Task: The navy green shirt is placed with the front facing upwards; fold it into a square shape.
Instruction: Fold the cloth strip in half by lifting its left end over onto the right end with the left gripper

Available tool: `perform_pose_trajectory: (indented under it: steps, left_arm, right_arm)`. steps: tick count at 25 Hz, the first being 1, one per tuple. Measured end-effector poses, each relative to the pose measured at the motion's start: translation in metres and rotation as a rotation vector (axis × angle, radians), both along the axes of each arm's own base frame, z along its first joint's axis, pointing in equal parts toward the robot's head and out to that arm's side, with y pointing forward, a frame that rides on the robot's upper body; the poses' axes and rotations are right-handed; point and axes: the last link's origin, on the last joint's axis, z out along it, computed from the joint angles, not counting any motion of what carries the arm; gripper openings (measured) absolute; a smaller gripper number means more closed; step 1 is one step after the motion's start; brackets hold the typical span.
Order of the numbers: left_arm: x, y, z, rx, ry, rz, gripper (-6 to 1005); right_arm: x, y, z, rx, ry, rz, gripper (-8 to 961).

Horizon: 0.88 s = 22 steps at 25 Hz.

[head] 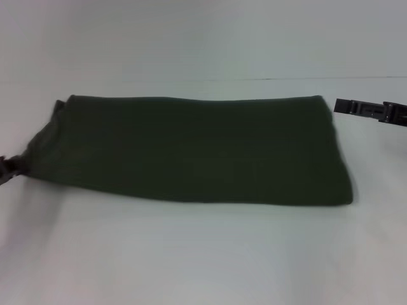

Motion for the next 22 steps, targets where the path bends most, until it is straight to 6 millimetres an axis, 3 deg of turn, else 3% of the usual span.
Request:
perform_pose_trajectory:
  steps: [9,14,16,20,22]
  left_arm:
    - [-0.039,-0.039,0.031,0.119,0.034,0.097,8]
    - [-0.049,-0.053,0.049,0.159,0.073,0.129,10]
    - [-0.045,-0.053,0.051,0.166,0.053,0.107,10]
    - [-0.012,-0.036,0.043,0.161,-0.039,-0.054,11]
    - [0.023,-0.019,0.029,0.146,-0.125,-0.221,12]
  right_arm:
    - [-0.005,0.003,-0.010,0.005,0.043,-0.001,915]
    - [-0.005,0.003,-0.010,0.008,0.050,-0.002,915]
    - [-0.004,0.002,-0.010,0.008,0.049,-0.004,916]
    - [0.000,-0.003,-0.009,0.010,0.052,-0.004,916]
    - [0.003,-0.005,-0.006,0.017,0.055,-0.002,916]
